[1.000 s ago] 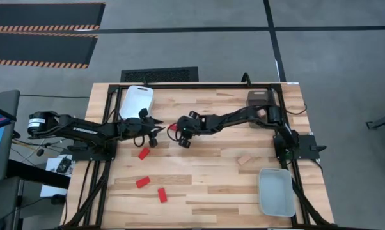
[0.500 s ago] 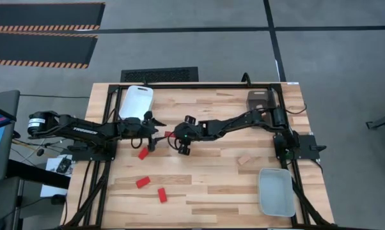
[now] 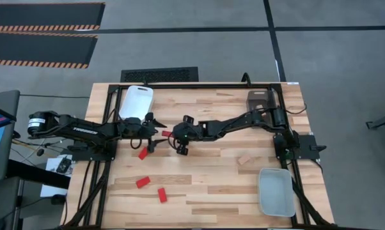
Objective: Sort & place blocks by color
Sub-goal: Put the red block into the white bin
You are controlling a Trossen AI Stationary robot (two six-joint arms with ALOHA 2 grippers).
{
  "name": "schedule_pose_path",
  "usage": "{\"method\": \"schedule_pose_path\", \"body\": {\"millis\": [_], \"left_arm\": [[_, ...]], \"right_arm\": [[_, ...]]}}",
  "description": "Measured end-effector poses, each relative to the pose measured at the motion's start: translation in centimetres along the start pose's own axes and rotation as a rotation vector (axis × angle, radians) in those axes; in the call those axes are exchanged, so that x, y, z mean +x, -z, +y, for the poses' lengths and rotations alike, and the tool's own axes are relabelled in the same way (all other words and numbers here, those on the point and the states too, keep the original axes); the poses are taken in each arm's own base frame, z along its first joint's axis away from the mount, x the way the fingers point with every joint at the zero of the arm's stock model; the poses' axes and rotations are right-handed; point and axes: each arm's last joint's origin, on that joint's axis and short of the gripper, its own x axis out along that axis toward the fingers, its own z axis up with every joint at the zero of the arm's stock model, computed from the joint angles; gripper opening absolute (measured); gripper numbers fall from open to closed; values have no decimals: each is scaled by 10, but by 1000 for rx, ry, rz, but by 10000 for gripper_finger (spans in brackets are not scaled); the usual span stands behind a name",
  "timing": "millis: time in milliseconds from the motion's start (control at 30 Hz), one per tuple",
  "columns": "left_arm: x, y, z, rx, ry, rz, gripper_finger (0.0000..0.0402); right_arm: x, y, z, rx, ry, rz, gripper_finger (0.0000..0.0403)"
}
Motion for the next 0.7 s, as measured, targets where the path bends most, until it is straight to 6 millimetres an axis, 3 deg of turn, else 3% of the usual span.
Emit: {"method": "schedule_pose_path", "body": {"millis": [700], "left_arm": [[0,5,0,30,-13,53,172]], "right_arm": [[-8,-18,12,-77,-13,-70,107]]}}
